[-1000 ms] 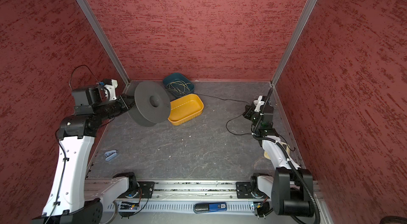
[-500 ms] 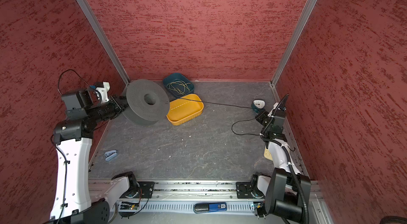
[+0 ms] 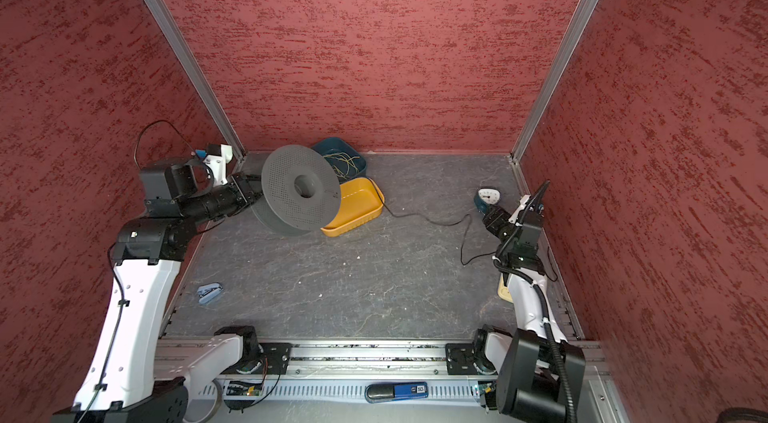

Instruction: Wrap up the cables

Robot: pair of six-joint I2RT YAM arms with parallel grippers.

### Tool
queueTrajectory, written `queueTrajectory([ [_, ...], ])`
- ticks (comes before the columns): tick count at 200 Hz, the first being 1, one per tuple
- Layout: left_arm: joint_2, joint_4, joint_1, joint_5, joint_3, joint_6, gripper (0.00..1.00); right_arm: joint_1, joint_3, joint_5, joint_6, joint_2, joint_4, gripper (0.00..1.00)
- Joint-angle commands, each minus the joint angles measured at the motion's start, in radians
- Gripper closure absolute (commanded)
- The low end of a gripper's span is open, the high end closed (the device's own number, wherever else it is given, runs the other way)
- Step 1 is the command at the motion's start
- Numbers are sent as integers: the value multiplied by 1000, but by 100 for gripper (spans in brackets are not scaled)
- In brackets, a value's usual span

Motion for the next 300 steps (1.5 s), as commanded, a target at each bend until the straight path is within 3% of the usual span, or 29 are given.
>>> queueTrajectory([
  [1, -3, 99, -35, -8, 67, -1, 100, 23, 46, 28, -29, -5, -45, 23],
  [24, 25, 106, -71, 41, 98, -20, 100, 97, 89, 46, -80, 10, -77, 18],
  [39, 39, 137, -101, 78, 102, -44, 100, 161, 98, -8, -124, 19, -42, 17],
  [74, 66, 110, -162, 35, 135, -19, 100, 307, 59, -155, -184, 13, 123, 17],
  [109, 85, 123, -188, 1, 130, -6, 100, 369, 26, -347, -183, 26, 261, 19],
  [182, 144, 144, -244, 0, 140, 14, 100, 499, 25, -495, -189, 121, 442, 18],
  [237, 147, 119, -246, 35, 162, 28, 100, 554, 75, -413, -241, 274, 472, 22],
  [300, 145, 105, -246, 90, 183, 18, 100, 631, 83, -479, -299, 351, 589, 22],
])
